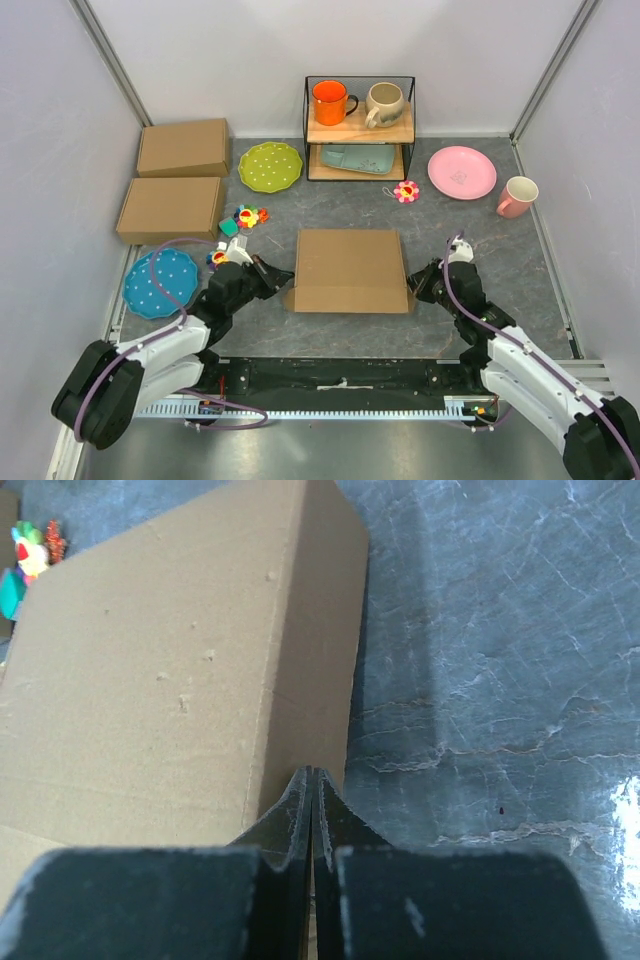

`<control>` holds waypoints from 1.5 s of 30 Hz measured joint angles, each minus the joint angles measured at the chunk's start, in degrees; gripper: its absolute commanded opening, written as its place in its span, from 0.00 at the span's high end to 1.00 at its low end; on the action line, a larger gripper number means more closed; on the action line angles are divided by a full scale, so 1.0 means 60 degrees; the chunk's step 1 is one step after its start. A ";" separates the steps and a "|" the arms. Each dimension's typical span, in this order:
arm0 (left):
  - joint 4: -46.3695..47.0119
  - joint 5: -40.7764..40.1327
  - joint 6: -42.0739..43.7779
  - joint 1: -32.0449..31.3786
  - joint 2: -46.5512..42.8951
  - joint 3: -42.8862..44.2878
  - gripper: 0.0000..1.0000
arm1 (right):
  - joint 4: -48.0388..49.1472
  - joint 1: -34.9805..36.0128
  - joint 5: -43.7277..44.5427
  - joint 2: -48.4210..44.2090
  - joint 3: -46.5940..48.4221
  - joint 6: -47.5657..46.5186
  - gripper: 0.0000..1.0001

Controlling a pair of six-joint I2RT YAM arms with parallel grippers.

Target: Fold the paper box

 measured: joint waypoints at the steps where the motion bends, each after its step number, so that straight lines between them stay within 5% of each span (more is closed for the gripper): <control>1: -0.0062 0.0011 -0.0004 0.0000 -0.0189 0.0000 0.98 | -0.0208 0.0000 -0.0022 -0.0153 0.0095 -0.0022 1.00; 15: -0.2218 0.0055 -0.0015 0.0004 -0.2269 0.0914 0.98 | -0.1887 -0.0055 0.0007 -0.0871 0.1785 -0.0146 1.00; 45: -0.4856 -0.0270 -0.0004 0.0164 -0.0882 0.3931 0.98 | -0.3708 -0.0127 0.0882 0.1643 0.5118 -0.0182 1.00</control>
